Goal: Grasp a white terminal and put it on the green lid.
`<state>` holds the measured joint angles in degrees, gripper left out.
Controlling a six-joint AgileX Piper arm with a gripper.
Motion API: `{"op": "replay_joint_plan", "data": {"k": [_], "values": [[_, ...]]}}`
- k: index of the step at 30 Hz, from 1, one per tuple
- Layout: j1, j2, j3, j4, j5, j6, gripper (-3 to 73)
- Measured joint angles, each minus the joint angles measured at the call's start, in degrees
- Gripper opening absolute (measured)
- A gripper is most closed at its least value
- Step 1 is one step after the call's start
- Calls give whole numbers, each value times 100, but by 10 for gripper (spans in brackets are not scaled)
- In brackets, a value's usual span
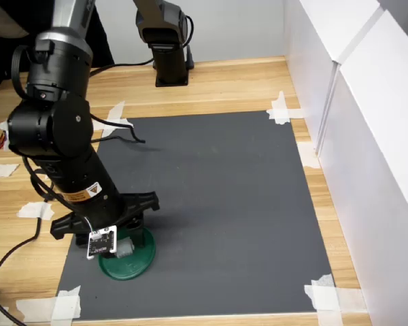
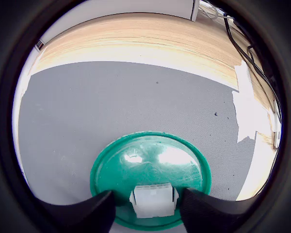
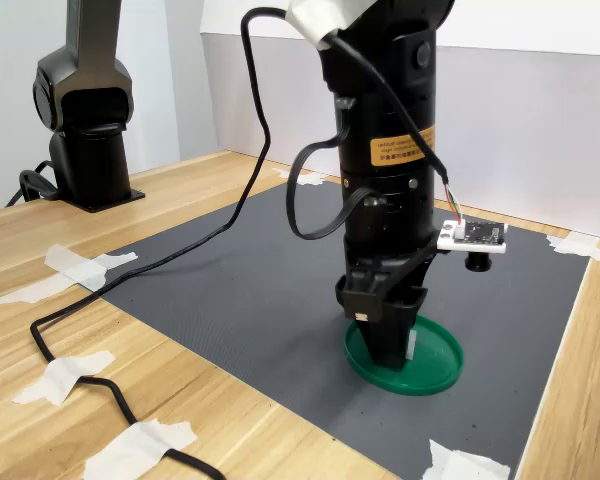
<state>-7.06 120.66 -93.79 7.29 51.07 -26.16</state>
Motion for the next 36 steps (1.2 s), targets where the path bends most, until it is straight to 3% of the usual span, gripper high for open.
{"op": "replay_joint_plan", "data": {"k": [5,10,13,20,22,27,31,36], "values": [[6,-55,0,0,11,186,628],[6,-514,6,0,45,301,601],[6,-967,90,22,-48,325,504],[6,-2613,1163,390,-1132,573,80],[6,-3206,1612,476,-1645,838,18],[6,-4669,3096,534,-3389,1457,-13],[6,-5583,4251,545,-4654,1514,-16],[6,-6134,5241,567,-5107,1211,-16]]}}
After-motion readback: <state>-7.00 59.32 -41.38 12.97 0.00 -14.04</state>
